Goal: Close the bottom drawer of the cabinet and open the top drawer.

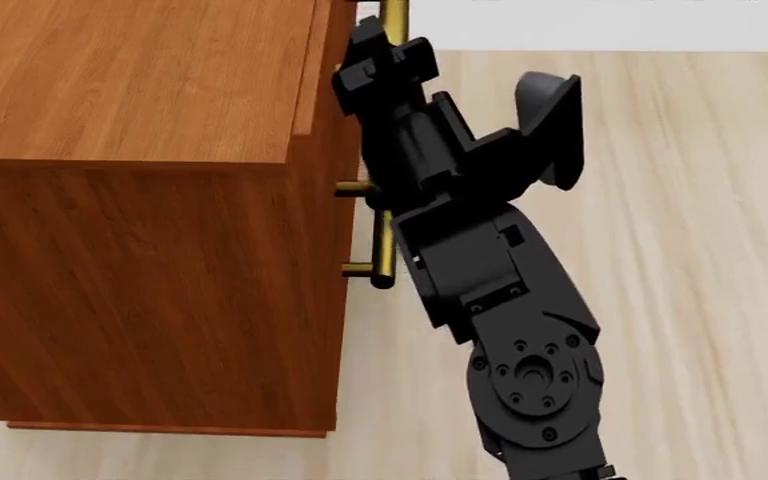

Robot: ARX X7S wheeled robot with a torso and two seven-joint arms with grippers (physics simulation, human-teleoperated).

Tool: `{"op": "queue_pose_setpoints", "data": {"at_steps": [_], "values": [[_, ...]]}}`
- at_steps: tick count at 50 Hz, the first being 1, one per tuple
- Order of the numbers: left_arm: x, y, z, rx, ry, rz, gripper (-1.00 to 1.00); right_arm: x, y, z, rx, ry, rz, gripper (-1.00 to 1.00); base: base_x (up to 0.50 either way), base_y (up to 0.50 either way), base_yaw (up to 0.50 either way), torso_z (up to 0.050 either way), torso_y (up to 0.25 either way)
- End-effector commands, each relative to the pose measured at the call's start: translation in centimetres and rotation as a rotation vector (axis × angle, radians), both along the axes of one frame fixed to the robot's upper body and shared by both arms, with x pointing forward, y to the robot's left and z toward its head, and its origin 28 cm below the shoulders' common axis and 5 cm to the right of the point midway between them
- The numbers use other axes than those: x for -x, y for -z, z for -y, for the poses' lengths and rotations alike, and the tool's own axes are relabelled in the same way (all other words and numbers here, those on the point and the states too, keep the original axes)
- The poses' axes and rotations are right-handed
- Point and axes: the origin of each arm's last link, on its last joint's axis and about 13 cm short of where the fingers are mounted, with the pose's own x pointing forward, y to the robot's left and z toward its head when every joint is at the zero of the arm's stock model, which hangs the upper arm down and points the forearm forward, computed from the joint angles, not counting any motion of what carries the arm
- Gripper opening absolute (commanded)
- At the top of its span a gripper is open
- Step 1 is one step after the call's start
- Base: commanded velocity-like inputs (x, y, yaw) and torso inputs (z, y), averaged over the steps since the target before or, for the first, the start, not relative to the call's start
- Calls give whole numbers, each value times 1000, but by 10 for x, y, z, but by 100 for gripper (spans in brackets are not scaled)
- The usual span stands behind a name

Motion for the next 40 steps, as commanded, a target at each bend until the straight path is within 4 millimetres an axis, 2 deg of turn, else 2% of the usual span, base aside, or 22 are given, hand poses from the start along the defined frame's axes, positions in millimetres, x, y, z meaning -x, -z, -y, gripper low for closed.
{"op": "queue_pose_setpoints", "data": {"at_steps": [1, 24, 40], "values": [[2, -2, 0, -1, 2, 4, 100, 7, -14, 0, -35, -7, 57, -100, 0, 0, -2, 0, 0], [2, -5, 1, -1, 5, 12, 100, 15, -34, 18, -121, 61, 102, -100, -9, 0, -3, 1, 6], [3, -5, 2, -2, 9, 14, 100, 22, -40, 34, -161, 132, 117, -100, -11, 0, -5, 1, 7]]}}
